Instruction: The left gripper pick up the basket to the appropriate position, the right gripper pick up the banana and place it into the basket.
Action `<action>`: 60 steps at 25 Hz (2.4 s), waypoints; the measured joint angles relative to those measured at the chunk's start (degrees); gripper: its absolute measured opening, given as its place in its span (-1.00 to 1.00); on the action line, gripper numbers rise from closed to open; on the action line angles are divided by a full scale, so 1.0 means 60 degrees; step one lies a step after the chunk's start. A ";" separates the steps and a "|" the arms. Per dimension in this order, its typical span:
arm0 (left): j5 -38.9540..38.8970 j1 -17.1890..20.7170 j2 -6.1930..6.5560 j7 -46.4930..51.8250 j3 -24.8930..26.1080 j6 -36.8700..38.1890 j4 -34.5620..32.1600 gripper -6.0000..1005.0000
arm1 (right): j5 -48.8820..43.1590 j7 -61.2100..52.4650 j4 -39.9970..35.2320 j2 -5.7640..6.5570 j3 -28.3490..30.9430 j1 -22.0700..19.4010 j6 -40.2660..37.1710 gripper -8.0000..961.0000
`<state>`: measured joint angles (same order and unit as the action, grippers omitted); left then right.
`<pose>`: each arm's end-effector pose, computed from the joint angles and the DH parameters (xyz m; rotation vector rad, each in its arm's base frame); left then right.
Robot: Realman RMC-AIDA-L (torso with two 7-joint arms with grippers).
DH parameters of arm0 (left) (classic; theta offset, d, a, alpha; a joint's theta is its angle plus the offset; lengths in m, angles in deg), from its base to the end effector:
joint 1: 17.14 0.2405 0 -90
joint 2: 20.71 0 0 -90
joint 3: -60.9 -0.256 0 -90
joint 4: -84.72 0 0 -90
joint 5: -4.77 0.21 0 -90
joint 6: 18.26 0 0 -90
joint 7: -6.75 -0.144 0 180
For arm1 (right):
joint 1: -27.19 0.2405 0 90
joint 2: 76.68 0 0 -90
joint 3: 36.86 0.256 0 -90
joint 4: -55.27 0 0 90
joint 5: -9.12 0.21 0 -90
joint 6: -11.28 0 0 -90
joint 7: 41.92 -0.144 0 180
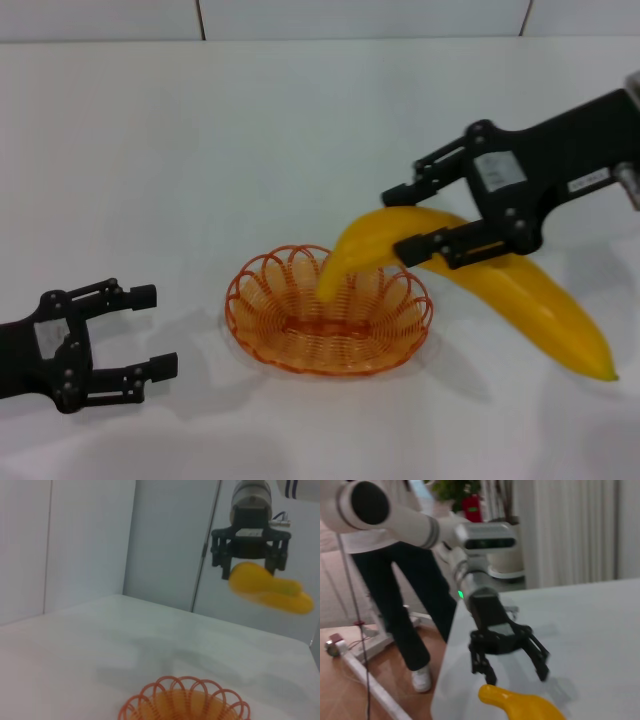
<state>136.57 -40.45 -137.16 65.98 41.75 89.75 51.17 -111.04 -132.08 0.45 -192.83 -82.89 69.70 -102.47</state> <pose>-0.3175 0.2473 0.0256 -2.7907 -0.4646 -0.7731 0.1606 0.3386 0.0453 2.9756 -0.1091 -0.4620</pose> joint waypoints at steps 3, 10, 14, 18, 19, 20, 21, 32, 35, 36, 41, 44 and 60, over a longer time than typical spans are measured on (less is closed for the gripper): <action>0.0004 -0.0036 0.0000 0.0001 0.0025 -0.0013 -0.0002 0.75 | 0.0623 -0.0011 0.0186 -0.0007 -0.0894 0.0167 0.0315 0.14; 0.0006 -0.0054 0.0000 0.0001 0.0054 -0.0023 0.0006 0.75 | 0.1367 -0.0034 0.1892 -0.0019 -0.3138 0.0900 0.2966 0.17; 0.0006 -0.0092 0.0000 0.0001 0.0062 -0.0027 0.0020 0.75 | 0.1435 -0.0098 0.2692 -0.0031 -0.3708 0.1159 0.4068 0.18; 0.0006 -0.0102 0.0000 0.0001 0.0070 -0.0042 0.0023 0.75 | 0.1440 -0.0038 0.2909 -0.0044 -0.3892 0.1168 0.4320 0.20; 0.0006 -0.0106 0.0000 0.0001 0.0071 -0.0057 0.0024 0.75 | 0.1441 0.0010 0.2927 -0.0050 -0.3966 0.1161 0.4370 0.20; 0.0006 -0.0110 0.0000 0.0001 0.0071 -0.0077 0.0025 0.75 | 0.1444 0.0052 0.2967 -0.0056 -0.4074 0.1157 0.4488 0.21; 0.0005 -0.0114 0.0000 0.0007 0.0071 -0.0105 0.0025 0.75 | 0.1449 0.0087 0.3020 -0.0063 -0.4190 0.1155 0.4644 0.21; 0.0005 -0.0202 0.0000 0.0113 0.0074 -0.0150 0.0044 0.75 | 0.1589 0.0174 0.3645 -0.0100 -0.4876 0.1199 0.5779 0.25; 0.0005 -0.0202 -0.0001 0.0117 0.0073 -0.0159 0.0044 0.75 | 0.1589 0.0148 0.3648 -0.0128 -0.4993 0.1217 0.5804 0.27; 0.0006 -0.0202 0.0000 0.0117 0.0073 -0.0160 0.0044 0.75 | 0.1600 0.0138 0.3650 -0.0138 -0.5004 0.1221 0.5804 0.27; 0.0005 -0.0202 -0.0011 0.0118 0.0071 -0.0191 0.0044 0.75 | 0.2147 0.0150 0.3754 -0.0135 -0.5259 0.1206 0.5809 0.29; 0.0005 -0.0201 -0.0014 0.0118 0.0071 -0.0276 0.0042 0.75 | 0.2331 0.0133 0.3776 -0.0111 -0.5321 0.1204 0.5866 0.30; 0.0005 -0.0127 -0.0016 0.0118 0.0070 -0.0293 0.0039 0.75 | 0.2528 0.0213 0.2506 0.0293 -0.4220 0.0158 0.4468 0.53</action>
<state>136.60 -41.22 -137.25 66.69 42.18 87.99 51.40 -95.88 -130.81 15.48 -191.07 -108.20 70.65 -75.66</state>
